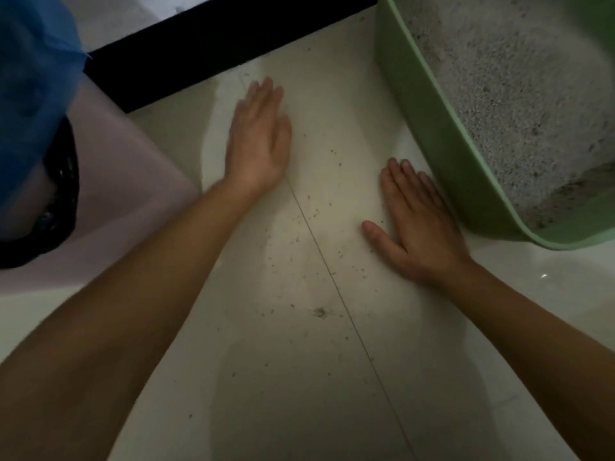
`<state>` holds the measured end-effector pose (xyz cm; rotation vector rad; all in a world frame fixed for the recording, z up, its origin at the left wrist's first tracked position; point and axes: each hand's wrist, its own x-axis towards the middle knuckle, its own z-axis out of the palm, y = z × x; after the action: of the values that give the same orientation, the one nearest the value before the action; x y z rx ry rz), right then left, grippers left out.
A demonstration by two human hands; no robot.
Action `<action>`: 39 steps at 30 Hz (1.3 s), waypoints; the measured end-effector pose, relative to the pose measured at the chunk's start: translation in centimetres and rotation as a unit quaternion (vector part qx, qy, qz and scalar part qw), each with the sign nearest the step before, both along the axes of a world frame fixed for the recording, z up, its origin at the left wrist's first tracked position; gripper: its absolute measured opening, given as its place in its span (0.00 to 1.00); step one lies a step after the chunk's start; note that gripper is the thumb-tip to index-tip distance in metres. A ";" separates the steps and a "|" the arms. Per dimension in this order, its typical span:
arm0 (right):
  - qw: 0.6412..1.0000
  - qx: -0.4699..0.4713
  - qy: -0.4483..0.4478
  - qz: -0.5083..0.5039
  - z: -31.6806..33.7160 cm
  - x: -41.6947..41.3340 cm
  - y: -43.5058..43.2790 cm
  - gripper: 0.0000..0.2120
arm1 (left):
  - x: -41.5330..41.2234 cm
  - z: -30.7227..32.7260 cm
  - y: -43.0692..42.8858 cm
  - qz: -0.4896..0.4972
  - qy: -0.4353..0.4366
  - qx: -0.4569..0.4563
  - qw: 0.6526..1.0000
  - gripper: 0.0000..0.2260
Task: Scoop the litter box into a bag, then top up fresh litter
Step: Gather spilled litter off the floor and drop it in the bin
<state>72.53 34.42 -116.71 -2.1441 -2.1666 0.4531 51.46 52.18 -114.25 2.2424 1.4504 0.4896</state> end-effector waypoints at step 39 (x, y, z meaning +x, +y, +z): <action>0.988 0.012 0.066 0.137 0.1 -4.8 -12.3 0.32 | -6.7 -2.0 -16.8 0.018 0.064 -0.066 0.996 0.31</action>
<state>67.78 22.16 -116.57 -1.7539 -2.3842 0.5635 44.76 35.40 -116.26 2.1799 1.5425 0.2551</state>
